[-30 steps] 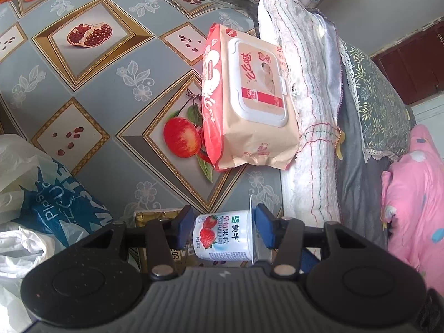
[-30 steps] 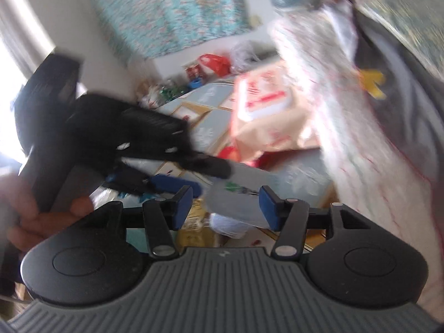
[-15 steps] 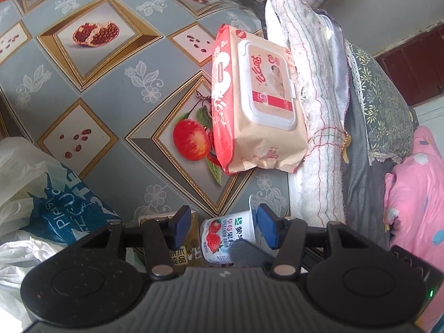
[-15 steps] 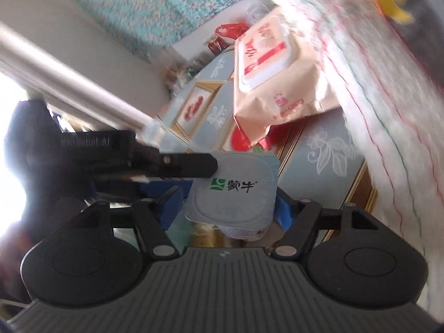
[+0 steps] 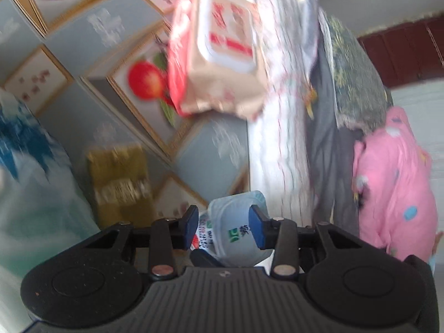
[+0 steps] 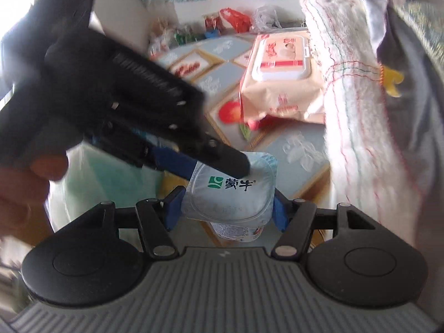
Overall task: Organize soft objects
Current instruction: 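Lift the yogurt cup off the table with both grippers, then carry the yogurt cup over to the cardboard box with both grippers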
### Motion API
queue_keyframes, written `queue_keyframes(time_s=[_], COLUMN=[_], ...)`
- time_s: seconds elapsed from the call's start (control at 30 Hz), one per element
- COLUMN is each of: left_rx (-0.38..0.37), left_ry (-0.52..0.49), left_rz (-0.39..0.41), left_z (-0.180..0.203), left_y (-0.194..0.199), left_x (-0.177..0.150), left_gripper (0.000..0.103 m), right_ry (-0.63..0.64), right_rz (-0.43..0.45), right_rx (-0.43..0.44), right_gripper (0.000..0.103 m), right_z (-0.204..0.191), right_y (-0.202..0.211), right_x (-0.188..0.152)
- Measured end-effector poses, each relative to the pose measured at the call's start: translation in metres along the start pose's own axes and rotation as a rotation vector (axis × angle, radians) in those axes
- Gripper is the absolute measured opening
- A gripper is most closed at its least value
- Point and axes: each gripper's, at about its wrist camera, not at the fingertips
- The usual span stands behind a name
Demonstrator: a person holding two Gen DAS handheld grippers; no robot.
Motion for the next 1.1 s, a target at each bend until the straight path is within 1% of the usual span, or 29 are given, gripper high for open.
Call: queue_keyframes(time_s=[0.07,0.1,0.17,0.27,0.33,0.43,0.5,0.53,0.57,0.6,0.67,0.77,0.83,0.9,0.97,1.1], left_rx=[0.011,0.015,0.01,-0.001,-0.015,-0.022,-0.022,-0.019,-0.015,-0.013,-0.032,-0.057,-0.057,-0.053,-0.05,-0.023], left_ry=[0.005,0.008,0.012,0.005,0.004,-0.006,-0.016,-0.012,-0.008,-0.001,0.03,0.084,0.097,0.094,0.085,0.028], left_rz=[-0.024,-0.035,-0.045,-0.033,-0.026,-0.026,-0.03,-0.032,-0.033,-0.018,0.001,0.012,0.021,0.027,0.032,0.031], left_z=[-0.001,-0.002,-0.004,-0.006,-0.007,-0.006,-0.005,-0.005,-0.006,-0.007,-0.011,-0.019,-0.022,-0.022,-0.021,-0.016], left_y=[-0.007,-0.009,-0.012,-0.008,-0.006,-0.004,-0.005,-0.006,-0.008,-0.008,-0.006,-0.004,-0.002,0.002,0.005,0.004], left_x=[-0.01,-0.015,-0.022,-0.031,-0.035,-0.04,-0.043,-0.044,-0.045,-0.045,-0.043,-0.041,-0.042,-0.045,-0.049,-0.057], left_gripper=[0.04,0.04,0.04,0.04,0.04,0.04,0.04,0.04,0.036,0.036,0.035,0.034,0.033,0.032,0.032,0.033], right_ry=[0.012,0.009,-0.014,-0.066,-0.124,-0.244,-0.27,-0.269,-0.27,-0.276,-0.296,-0.367,-0.425,-0.483,-0.534,-0.57], right_rz=[-0.041,-0.045,-0.041,-0.012,0.01,0.028,0.024,0.024,0.016,0.006,-0.012,-0.01,-0.001,0.004,0.001,-0.034], right_rx=[-0.013,-0.013,0.004,0.032,0.045,0.097,0.108,0.115,0.133,0.154,0.198,0.255,0.266,0.279,0.296,0.321], right_gripper=[0.063,0.063,0.063,0.063,0.063,0.063,0.061,0.06,0.058,0.056,0.048,0.045,0.044,0.042,0.038,0.032], right_z=[-0.001,0.0,0.005,0.017,0.03,0.054,0.061,0.063,0.065,0.067,0.07,0.084,0.095,0.105,0.112,0.109], right_y=[-0.002,0.0,0.006,0.024,0.035,0.042,0.038,0.033,0.027,0.02,0.012,0.012,0.016,0.017,0.015,-0.004], right_x=[-0.012,-0.017,-0.023,-0.028,-0.032,-0.039,-0.041,-0.041,-0.041,-0.041,-0.041,-0.043,-0.045,-0.047,-0.048,-0.041])
Point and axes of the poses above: each gripper's, at about its wrist camera, not at the fingertips, and y roughly against the way its jaws point, z to its right, x to its top, and after that the axes turned 11 degrees about -x, right-handed
